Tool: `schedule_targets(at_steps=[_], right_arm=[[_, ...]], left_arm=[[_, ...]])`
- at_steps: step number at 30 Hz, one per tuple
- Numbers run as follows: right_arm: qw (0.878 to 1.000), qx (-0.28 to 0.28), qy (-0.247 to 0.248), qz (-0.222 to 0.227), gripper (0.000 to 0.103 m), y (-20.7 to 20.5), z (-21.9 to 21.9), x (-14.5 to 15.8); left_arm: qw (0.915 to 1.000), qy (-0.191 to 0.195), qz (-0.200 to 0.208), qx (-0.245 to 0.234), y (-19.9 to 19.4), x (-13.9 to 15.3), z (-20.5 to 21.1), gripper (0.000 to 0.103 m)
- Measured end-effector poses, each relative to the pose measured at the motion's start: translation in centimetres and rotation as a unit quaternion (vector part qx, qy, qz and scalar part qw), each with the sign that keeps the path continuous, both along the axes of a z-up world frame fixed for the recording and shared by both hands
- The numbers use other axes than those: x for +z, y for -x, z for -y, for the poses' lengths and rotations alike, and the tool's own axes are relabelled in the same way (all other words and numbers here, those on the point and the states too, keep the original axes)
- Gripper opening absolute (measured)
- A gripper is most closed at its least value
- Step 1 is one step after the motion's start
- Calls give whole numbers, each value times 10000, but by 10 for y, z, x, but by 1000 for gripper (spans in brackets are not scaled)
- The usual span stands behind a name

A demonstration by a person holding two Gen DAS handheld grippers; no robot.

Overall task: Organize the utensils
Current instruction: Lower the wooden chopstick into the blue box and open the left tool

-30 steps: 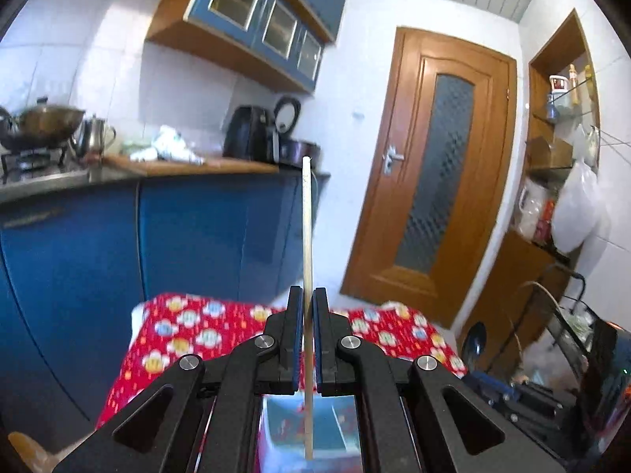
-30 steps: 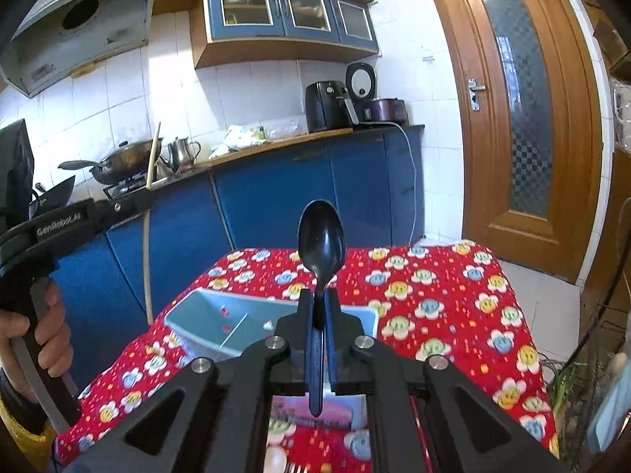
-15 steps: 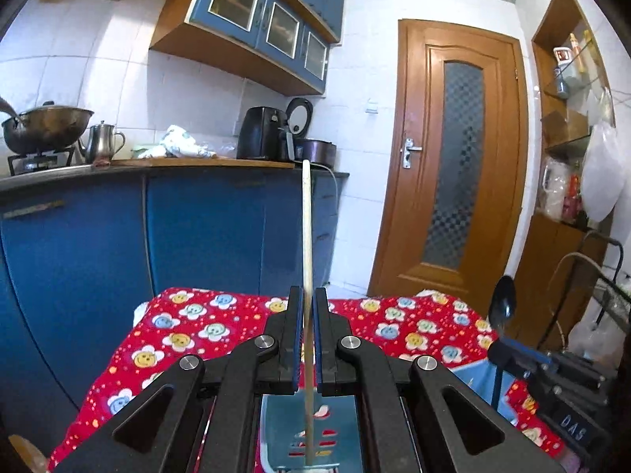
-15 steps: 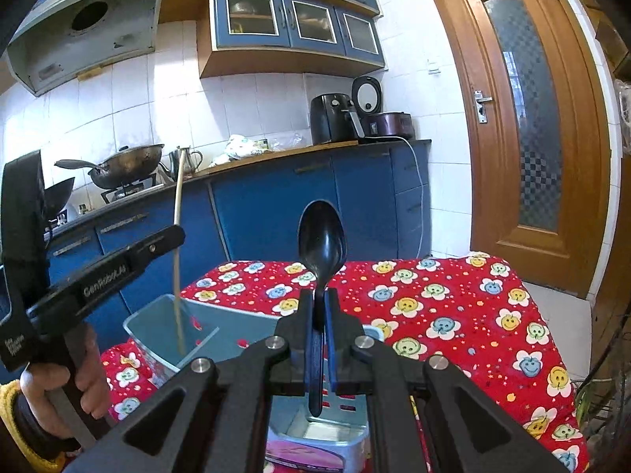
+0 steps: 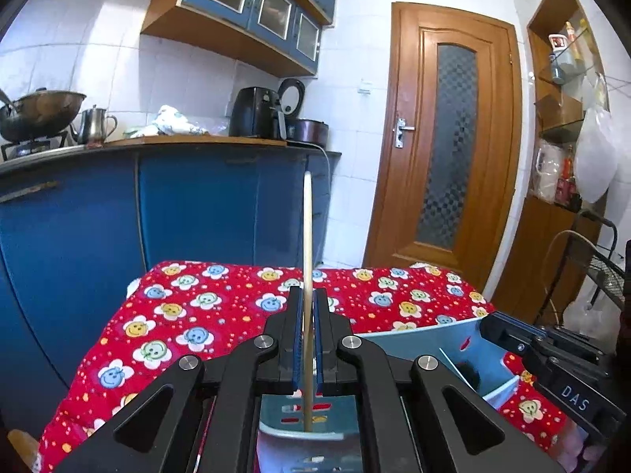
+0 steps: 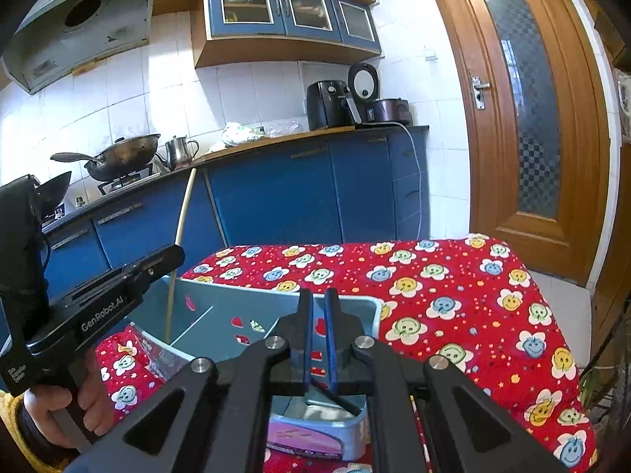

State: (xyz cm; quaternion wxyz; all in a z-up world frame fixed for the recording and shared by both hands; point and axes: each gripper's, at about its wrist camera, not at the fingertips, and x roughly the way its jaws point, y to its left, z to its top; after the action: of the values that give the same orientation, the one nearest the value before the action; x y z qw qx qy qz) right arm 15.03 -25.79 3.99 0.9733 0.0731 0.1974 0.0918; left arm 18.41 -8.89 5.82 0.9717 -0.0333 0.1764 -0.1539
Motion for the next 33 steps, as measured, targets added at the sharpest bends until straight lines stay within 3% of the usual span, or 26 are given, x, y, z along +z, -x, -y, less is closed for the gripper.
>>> schedule_targets(at_steps=[6, 12, 25, 33], right_arm=[[9999, -61, -136, 0, 20, 7, 2, 7], [9998, -93, -199, 17, 31, 21, 0, 18], [9997, -74, -231, -43, 40, 78, -10, 36], [9991, -228, -255, -240, 42, 98, -9, 23]], left_arm=[[9997, 152, -173, -75, 4, 5, -7, 33], [9993, 142, -325, -132, 19, 14, -14, 37], [9977, 46, -618, -260, 64, 28, -39, 40], [9959, -15, -826, -359, 45, 37, -38, 40]])
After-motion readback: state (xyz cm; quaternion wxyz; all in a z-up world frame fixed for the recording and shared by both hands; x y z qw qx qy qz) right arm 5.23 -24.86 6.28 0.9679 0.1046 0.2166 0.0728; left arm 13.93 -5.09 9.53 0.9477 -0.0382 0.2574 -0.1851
